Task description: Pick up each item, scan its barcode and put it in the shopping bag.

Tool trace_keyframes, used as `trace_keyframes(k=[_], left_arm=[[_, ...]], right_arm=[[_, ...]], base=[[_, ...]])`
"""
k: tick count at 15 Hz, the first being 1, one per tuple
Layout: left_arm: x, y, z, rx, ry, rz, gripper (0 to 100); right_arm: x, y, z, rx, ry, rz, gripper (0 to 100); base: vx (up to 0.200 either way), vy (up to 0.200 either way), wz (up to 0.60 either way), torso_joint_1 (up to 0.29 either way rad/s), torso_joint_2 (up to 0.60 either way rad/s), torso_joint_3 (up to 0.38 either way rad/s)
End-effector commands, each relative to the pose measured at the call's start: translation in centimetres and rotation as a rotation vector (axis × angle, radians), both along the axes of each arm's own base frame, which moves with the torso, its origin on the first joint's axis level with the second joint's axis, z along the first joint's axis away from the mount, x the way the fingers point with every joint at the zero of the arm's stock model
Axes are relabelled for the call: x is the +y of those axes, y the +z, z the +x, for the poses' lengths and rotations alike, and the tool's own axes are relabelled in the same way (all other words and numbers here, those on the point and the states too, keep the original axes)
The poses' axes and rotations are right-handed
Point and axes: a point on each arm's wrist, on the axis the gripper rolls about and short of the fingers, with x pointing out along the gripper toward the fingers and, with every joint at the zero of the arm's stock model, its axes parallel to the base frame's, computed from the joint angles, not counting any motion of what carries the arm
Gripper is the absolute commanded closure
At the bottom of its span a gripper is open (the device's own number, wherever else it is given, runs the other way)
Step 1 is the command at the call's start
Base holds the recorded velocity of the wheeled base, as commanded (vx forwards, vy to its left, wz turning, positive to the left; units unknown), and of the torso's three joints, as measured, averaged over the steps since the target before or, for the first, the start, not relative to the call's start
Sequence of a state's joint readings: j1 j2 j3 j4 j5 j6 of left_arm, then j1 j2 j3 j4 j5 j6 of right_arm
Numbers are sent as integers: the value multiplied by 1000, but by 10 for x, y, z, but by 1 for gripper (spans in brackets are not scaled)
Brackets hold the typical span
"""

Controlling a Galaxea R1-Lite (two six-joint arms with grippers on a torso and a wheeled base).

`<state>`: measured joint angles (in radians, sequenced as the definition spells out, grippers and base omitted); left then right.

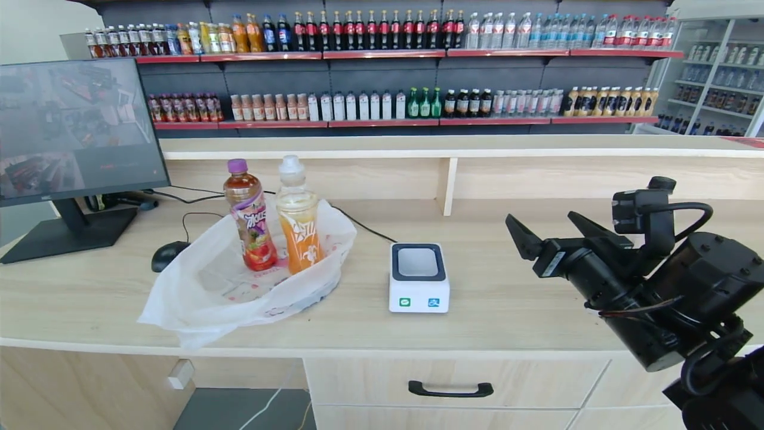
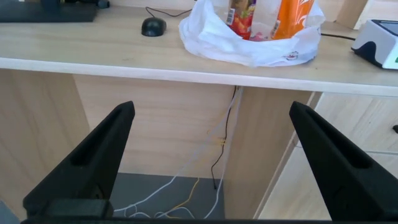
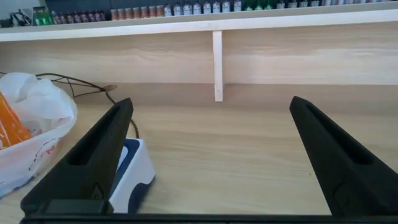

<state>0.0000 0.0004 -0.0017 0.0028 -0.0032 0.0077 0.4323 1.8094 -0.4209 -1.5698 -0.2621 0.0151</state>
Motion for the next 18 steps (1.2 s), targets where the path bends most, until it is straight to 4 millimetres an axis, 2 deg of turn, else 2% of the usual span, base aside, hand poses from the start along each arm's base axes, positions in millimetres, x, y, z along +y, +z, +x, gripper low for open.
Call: trace_keyframes(k=[1,5,9,15,18], left_arm=[[0,0,0,0,2,0,0],[0,0,0,0,0,0,0],[0,0,0,0,0,0,0],[0,0,0,0,2,0,0],[0,0,0,-1,0,0,0]], right_arm=[[-2,3,-4,-7,0,3,0],[-3,11,-9,-34,4,11,0],[-9,20,-24,-63,6,19,0],[-14,31,-35,-99,6,32,0],[-13,24,-32,-74,5,23,0]], base=[[0,-200,0,7,-2,7],[0,-200,0,7,0,5],[0,-200,0,4,1,0],[0,0,0,0,0,0],[0,0,0,0,0,0]])
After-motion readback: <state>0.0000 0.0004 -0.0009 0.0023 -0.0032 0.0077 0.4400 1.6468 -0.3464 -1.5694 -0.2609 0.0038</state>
